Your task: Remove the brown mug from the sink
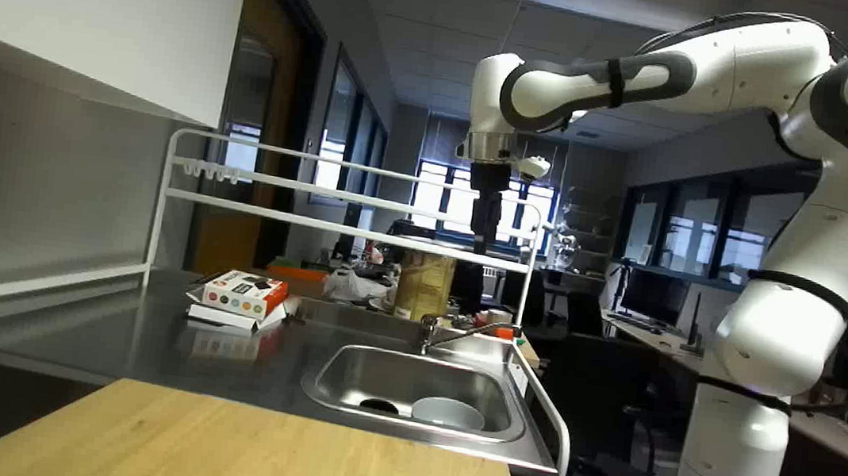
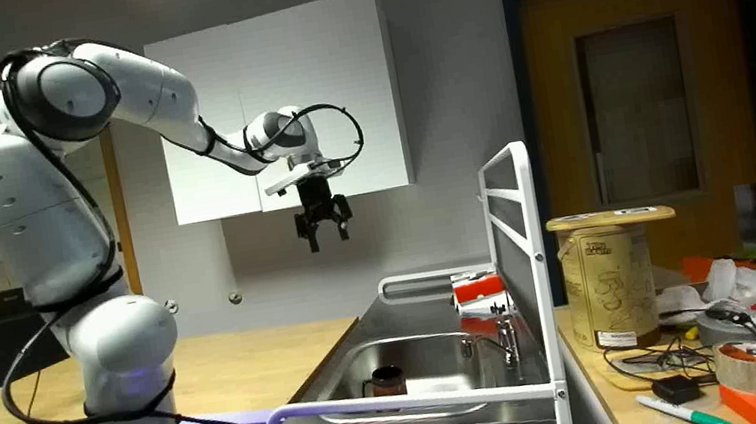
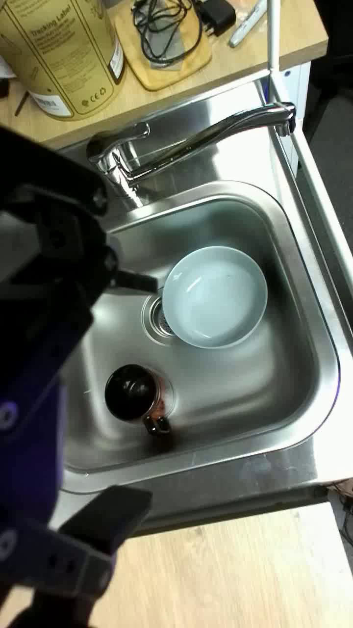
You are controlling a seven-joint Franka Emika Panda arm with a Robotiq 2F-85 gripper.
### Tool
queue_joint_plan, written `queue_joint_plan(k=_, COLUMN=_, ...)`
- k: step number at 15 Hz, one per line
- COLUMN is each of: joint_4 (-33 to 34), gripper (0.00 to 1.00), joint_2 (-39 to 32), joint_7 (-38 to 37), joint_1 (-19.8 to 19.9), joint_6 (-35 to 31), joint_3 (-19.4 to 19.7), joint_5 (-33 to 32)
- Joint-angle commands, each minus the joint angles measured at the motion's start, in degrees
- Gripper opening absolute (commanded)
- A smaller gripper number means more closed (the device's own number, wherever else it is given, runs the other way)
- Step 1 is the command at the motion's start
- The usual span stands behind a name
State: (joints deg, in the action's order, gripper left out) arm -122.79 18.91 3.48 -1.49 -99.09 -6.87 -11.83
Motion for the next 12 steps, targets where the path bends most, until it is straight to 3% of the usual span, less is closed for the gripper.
queue_joint_plan(k=1, joint_4=0.2, gripper=1.00, joint_2=-0.1, joint_7=-0.3, joint_1=-1.0, joint_6=0.1, joint_3=0.9, joint_5=-0.3)
queue_joint_plan(k=12, joint_4=1.0, gripper=1.00, joint_2=-1.0, joint_7=-0.2, joint_1=-0.8, joint_6=0.3, joint_3=1.3, joint_5=0.4)
